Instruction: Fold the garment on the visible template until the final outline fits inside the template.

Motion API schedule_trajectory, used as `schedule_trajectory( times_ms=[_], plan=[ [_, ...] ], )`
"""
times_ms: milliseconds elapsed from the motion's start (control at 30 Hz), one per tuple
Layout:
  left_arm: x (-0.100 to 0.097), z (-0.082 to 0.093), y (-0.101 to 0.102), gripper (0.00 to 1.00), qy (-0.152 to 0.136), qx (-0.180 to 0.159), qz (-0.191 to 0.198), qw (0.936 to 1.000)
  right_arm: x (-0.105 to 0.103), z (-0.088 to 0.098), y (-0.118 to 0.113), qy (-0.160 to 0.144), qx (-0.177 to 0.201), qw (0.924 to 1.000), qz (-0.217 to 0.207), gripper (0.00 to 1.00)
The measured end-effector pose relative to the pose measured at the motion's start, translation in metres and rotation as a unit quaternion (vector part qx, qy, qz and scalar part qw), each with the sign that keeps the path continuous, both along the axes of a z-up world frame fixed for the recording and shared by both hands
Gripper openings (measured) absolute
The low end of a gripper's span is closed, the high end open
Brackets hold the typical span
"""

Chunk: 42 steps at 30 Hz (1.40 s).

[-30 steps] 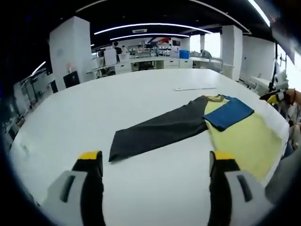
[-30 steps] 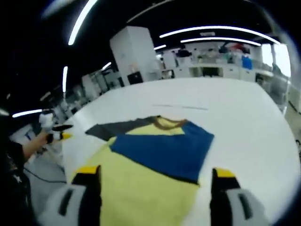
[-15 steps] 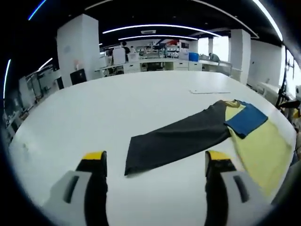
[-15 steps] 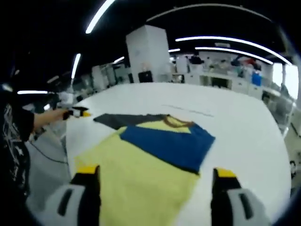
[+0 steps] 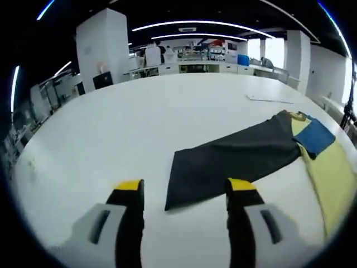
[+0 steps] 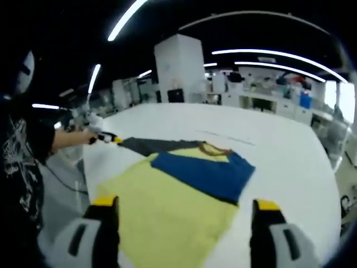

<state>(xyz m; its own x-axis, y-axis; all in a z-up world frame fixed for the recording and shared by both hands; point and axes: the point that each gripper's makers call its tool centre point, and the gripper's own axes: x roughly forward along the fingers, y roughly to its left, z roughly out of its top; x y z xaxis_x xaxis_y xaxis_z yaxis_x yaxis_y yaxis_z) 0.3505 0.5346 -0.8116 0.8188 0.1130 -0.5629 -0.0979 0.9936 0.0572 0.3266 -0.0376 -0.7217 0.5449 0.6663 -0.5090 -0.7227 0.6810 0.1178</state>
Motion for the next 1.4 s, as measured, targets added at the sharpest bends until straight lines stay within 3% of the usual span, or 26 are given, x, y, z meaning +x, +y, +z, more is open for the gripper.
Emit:
schedule_trajectory(
  times_ms=[167,333,467,567,700,1167,1400],
  plan=[
    [-0.003,-0.007,0.002,0.42,0.008,-0.011,0.009,0.9999,-0.005,-0.013,-0.004,0.008,-0.014,0.9999,-0.004,0.97],
    [-0.005,-0.017,0.001,0.22,0.016,-0.039,0.026,0.9988,-0.009,-0.021,-0.007,0.019,-0.027,0.9994,-0.012,0.97],
    [-0.006,-0.019,-0.001,0.19,0.019,-0.036,0.026,0.9988,-0.011,-0.022,-0.007,0.018,-0.034,0.9992,-0.014,0.96],
    [-0.007,-0.02,0.0,0.09,0.025,-0.037,0.034,0.9984,-0.013,-0.022,-0.006,0.018,-0.036,0.9991,-0.014,0.96],
    [-0.006,-0.018,0.008,0.02,0.02,-0.042,0.048,0.9978,-0.015,-0.024,-0.007,0.02,-0.041,0.9989,-0.015,0.96],
    [-0.005,-0.012,-0.001,0.01,0.024,-0.034,0.048,0.998,-0.02,-0.024,-0.003,0.02,-0.037,0.9991,-0.013,0.97],
    [0.005,0.014,-0.016,0.01,-0.008,-0.034,0.026,0.9991,-0.02,-0.025,-0.003,0.02,-0.031,0.9993,-0.013,0.97]
  ],
)
